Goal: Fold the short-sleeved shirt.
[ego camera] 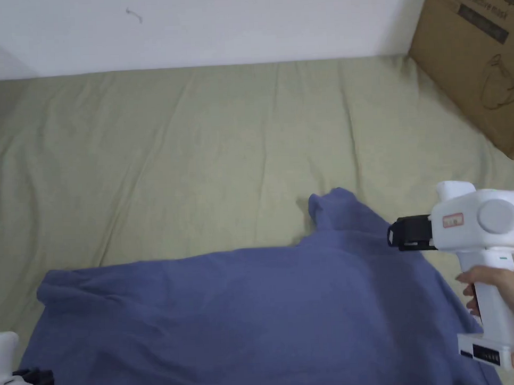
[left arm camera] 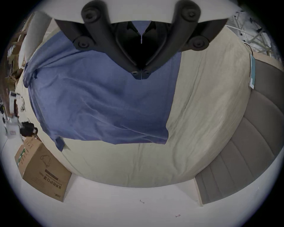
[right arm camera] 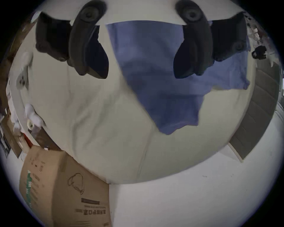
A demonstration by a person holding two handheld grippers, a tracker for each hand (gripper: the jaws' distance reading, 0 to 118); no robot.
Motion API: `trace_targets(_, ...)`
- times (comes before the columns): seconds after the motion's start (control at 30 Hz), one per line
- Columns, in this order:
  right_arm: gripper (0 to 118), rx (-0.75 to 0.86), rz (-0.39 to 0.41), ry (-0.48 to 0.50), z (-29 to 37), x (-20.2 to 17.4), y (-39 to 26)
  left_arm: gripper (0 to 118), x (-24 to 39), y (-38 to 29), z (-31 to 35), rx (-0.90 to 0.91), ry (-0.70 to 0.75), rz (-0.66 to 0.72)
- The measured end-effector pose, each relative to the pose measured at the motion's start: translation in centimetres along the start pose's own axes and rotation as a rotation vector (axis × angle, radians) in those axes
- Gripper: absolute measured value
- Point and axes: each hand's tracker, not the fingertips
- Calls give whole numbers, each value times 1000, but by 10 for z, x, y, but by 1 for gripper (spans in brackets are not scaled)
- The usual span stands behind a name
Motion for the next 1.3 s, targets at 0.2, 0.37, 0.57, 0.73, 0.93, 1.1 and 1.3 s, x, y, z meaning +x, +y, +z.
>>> trace_targets(0.2, 78, -80, 51, -4, -51, 3, 15, 0, -4, 3, -17, -49, 25, 7)
trace_targets(0.37, 0, -71, 97, -17, -43, 1, 12, 0, -8, -1, -18, -64, 24, 24)
trace_targets(0.57, 0, -49, 65, -9, -25, 5, 17, 0, -16, -3, -19, -63, 26, 33)
trace_targets(0.73, 0, -16, 49, -1, -8, 7, 18, 0, -31, 4, -21, -55, 32, 45)
trace_targets(0.93, 0, -17, 53, 0, -10, 4, 19, 80, -56, 68, -51, 16, 77, 92)
trace_targets(1.1, 0, -24, 70, -6, -13, 2, 20, 102, -74, 139, -103, -4, 62, 128)
trace_targets(1.3, 0, -28, 57, 4, -13, 3, 20, 72, -57, 157, -156, -173, 19, 104)
